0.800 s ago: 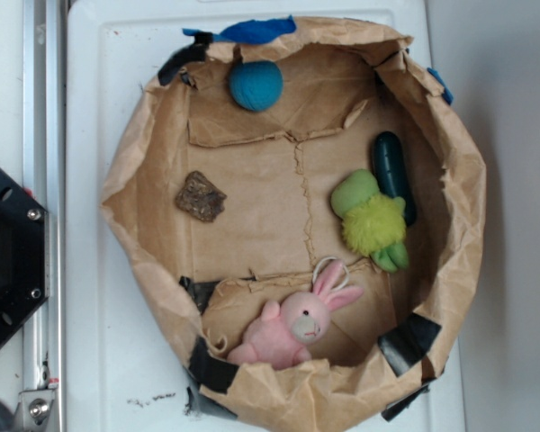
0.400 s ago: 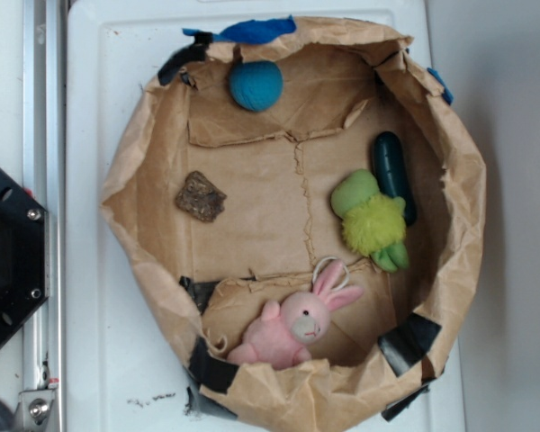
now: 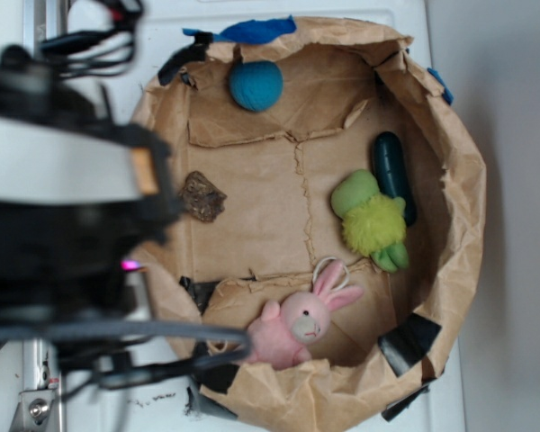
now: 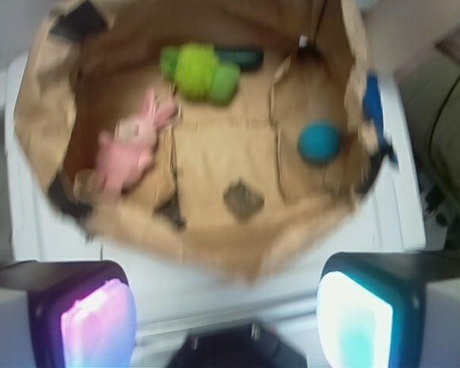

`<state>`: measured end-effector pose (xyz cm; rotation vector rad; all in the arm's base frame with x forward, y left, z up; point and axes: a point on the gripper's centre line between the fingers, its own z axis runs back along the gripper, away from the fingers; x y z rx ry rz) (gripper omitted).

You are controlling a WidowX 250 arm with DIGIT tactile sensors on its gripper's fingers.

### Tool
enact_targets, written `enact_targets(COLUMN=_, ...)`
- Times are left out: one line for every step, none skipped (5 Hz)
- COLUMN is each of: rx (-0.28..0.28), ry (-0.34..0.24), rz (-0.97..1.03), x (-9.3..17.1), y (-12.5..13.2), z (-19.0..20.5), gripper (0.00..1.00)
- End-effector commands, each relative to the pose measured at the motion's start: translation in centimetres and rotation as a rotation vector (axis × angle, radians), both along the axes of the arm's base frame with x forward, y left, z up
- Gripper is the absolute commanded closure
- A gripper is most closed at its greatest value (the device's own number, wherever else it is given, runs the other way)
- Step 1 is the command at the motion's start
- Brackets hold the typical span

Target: Grab the pink bunny.

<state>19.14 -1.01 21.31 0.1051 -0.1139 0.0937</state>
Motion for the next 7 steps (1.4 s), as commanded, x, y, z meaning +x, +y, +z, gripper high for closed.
enact_targets(rx=-0.181, ry=-0.094, rz=0.336, x=1.8, y=0.9, z=-1.7, gripper=0.00)
enact_targets(rx=-0.270, ry=-0.087, rz=0.425, x=1.2, y=0.1, z=-2.5, gripper=0.00)
enact_targets(rx=-0.270, ry=-0.087, rz=0.425, x=1.2, y=0.1, z=-2.5, gripper=0.00)
enact_targets(rx=-0.270, ry=-0.087, rz=0.425, x=1.2, y=0.1, z=-2.5, gripper=0.00)
enact_targets(rx=-0.270, ry=-0.087, rz=0.425, x=1.2, y=0.1, z=-2.5, gripper=0.00)
enact_targets(rx=-0.212, ry=-0.036, rz=0.470, x=2.7, y=0.8, z=-6.0, gripper=0.00)
enact_targets(rx=-0.187, ry=-0.036, rz=0.476, x=2.6, y=0.8, z=-7.2, gripper=0.00)
